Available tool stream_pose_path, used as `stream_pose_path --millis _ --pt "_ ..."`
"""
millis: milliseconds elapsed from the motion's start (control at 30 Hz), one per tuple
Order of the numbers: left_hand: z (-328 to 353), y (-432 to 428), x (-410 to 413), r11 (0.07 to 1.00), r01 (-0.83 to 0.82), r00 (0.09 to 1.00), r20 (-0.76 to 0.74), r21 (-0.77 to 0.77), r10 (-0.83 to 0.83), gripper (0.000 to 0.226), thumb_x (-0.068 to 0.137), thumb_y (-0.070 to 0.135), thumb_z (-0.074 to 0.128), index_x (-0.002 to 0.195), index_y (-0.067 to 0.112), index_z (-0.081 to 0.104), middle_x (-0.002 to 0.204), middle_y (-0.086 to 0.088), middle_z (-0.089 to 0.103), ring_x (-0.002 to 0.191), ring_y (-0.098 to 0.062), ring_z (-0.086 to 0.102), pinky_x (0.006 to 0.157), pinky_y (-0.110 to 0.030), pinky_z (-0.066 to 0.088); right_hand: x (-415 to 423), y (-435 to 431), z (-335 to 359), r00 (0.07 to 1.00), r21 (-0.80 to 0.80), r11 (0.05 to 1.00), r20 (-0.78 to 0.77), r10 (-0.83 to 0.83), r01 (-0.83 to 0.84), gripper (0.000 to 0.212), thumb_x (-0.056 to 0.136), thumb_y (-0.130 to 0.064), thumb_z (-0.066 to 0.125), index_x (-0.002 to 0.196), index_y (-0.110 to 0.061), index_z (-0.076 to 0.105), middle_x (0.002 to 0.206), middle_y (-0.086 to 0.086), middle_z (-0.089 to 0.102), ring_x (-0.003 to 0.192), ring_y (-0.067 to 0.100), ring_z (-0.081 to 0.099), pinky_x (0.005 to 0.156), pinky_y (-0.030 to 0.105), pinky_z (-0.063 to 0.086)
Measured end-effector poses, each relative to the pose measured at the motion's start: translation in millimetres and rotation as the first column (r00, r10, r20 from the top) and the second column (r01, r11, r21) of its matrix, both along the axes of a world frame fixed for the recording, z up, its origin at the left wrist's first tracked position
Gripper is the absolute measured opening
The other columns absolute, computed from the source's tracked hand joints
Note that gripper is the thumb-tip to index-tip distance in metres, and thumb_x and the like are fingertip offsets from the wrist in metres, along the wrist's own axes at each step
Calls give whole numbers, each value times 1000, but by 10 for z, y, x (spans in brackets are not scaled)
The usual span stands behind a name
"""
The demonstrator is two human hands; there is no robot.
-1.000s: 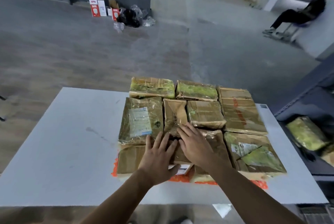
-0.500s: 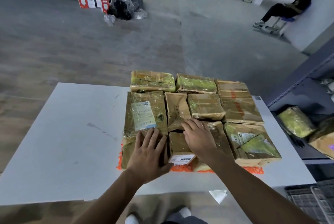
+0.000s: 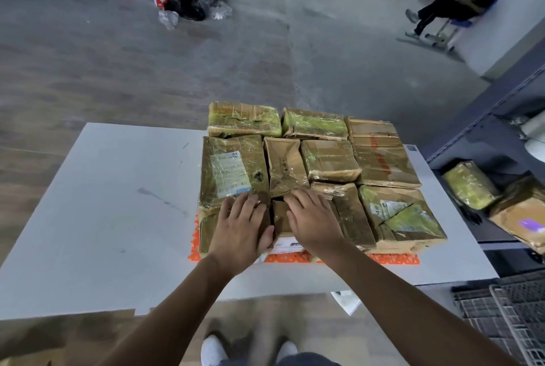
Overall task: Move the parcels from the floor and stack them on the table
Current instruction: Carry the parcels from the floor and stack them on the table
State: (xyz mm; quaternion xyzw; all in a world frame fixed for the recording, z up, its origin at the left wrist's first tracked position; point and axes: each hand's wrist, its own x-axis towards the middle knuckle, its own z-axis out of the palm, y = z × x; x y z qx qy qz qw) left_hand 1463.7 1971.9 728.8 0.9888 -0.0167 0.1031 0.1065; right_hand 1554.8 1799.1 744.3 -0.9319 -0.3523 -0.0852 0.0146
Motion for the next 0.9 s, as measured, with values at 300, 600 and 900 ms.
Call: stream_pose_path --millis 300,600,900 --pt "166 -58 -292 994 -93 996 4 55 93 47 93 43 36 117 11 60 128 -11 57 125 -35 48 98 -53 42 -288 47 187 994 66 993 -40 97 -94 42 93 -31 33 116 -16 64 117 0 60 114 21 56 90 42 51" --pt "441 -353 -1125 921 -390 919 -60 -3 389 54 84 42 38 118 8 62 120 -14 62 117 -37 54 92 -51 48 -880 -131 326 952 222 952 -173 252 -211 36 98 -23 44 130 -13 57 133 4 53 127 25 45 103 40 39" --pt "520 -418 -2984 674 -738 675 -78 -40 734 55 82 47 38 112 8 63 115 -16 60 114 -38 53 92 -46 45 -1872 195 183 817 363 855 -311 486 -371 34 95 -12 49 126 -3 59 128 14 57 120 33 51 97 43 46"
